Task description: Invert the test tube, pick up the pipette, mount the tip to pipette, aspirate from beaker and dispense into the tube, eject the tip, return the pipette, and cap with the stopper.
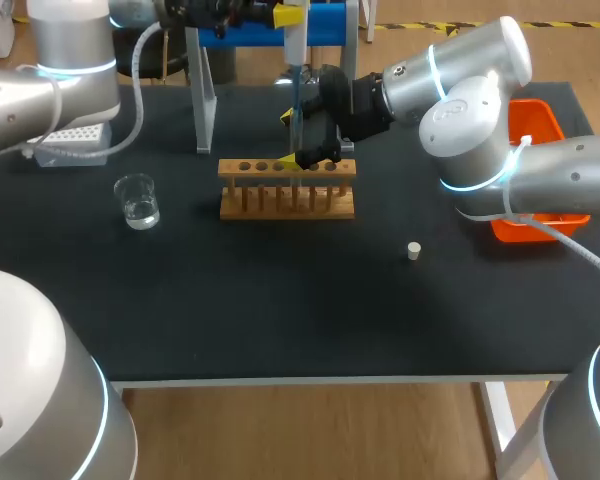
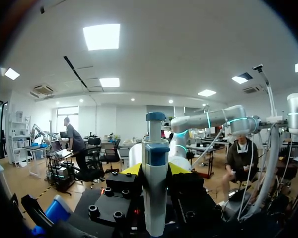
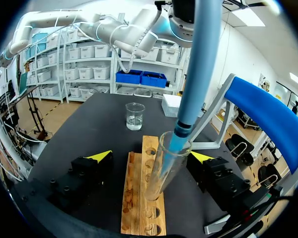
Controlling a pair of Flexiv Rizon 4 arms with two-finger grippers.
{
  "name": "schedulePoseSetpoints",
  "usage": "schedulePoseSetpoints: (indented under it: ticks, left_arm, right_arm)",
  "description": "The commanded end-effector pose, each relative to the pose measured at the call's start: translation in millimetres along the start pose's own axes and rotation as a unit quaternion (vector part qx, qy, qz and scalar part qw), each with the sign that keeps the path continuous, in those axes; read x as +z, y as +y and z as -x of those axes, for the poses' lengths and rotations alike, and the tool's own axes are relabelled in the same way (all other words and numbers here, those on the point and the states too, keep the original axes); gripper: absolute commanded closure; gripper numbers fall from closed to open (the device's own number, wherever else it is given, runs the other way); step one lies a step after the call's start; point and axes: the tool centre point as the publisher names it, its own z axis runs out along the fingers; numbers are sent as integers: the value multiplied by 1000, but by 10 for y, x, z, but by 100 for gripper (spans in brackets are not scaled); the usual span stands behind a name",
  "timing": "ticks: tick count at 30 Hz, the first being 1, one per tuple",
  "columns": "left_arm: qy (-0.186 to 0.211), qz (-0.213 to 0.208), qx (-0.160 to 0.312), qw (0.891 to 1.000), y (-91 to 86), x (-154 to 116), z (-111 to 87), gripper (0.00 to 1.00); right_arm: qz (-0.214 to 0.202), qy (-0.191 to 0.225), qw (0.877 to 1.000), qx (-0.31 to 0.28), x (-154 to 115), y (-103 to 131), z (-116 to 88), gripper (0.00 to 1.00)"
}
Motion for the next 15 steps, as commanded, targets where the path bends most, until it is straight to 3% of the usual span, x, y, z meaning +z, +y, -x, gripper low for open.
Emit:
schedulePoseSetpoints:
  ticks: [1, 15]
  left_arm:
    - [-1, -1, -1, 1000, 22, -16, 1, 100]
    - [-1, -4, -1, 1000, 74, -26, 9, 100]
  right_arm:
    - [0, 0, 1000, 0, -10, 0, -6, 0]
    - [0, 0, 1000, 0, -10, 0, -6, 0]
